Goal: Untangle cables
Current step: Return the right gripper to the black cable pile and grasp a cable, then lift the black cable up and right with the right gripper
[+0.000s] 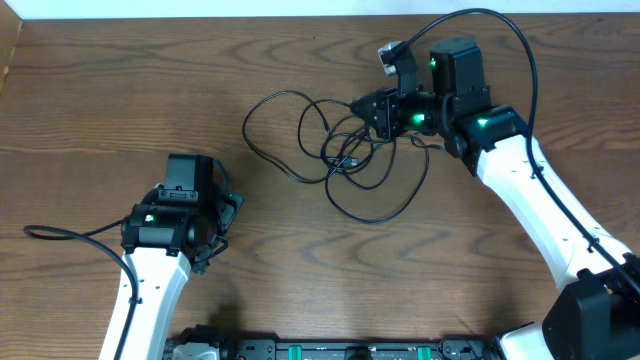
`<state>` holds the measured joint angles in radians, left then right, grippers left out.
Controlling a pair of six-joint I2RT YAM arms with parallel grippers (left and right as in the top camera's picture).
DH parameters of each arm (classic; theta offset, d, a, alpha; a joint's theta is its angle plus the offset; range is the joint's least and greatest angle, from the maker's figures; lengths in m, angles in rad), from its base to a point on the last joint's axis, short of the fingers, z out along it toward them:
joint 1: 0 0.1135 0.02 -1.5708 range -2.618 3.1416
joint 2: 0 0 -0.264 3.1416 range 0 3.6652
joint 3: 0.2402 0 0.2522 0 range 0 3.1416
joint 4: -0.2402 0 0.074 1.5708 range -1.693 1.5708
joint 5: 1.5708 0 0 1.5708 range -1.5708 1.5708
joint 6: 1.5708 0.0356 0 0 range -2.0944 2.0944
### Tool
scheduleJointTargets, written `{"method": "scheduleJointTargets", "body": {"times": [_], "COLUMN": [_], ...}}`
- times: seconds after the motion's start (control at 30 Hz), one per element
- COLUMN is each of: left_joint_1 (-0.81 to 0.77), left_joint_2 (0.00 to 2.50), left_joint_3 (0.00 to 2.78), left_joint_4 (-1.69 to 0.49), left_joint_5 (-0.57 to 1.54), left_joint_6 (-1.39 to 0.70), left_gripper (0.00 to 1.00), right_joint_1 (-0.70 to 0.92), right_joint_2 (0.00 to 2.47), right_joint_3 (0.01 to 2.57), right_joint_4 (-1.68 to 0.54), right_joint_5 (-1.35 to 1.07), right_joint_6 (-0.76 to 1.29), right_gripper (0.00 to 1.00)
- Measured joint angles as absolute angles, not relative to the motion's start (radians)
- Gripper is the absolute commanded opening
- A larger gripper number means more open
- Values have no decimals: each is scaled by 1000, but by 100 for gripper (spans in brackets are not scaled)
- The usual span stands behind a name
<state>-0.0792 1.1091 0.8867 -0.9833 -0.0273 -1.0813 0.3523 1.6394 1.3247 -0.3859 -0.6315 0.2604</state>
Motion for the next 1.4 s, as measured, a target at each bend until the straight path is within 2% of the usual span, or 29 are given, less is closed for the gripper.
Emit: {"method": "scheduleJointTargets", "body": {"times": [0.1,0.27,0.57,0.93,1.0,1.07,1.2,1.4], "left_joint_1": [-79,-79,-79,-79,-79,-79,-79,-79], "left_joint_2": [1109,1109,1109,1110,1110,1110,1110,1110], "left_joint_3": [887,887,887,887,887,887,887,887], "left_joint_4": [-983,-983,-983,-983,-983,-983,-983,-983], "left_joint_5": [-27,-27,-27,-27,-27,-27,-27,-25], "left_joint_6": [-1081,-1081,-1081,-1081,-1081,-1081,-1081,-1081], "left_gripper": [98,98,98,98,98,98,98,98], "right_joint_1": [358,422,511,563,573,582,589,550], "right_joint_2": [1648,1724,1987,2145,2154,2162,2186,2163], "right_joint_3": [1325,1325,1324,1326,1326,1326,1326,1325], "right_joint_4": [-445,-426,-265,-81,-47,-35,5,72], "right_joint_5": [-555,-467,-430,-429,-429,-426,-437,-577], "right_joint_6": [248,244,311,416,439,453,469,419], "right_gripper": [40,46,50,50,34,3,1,1]}}
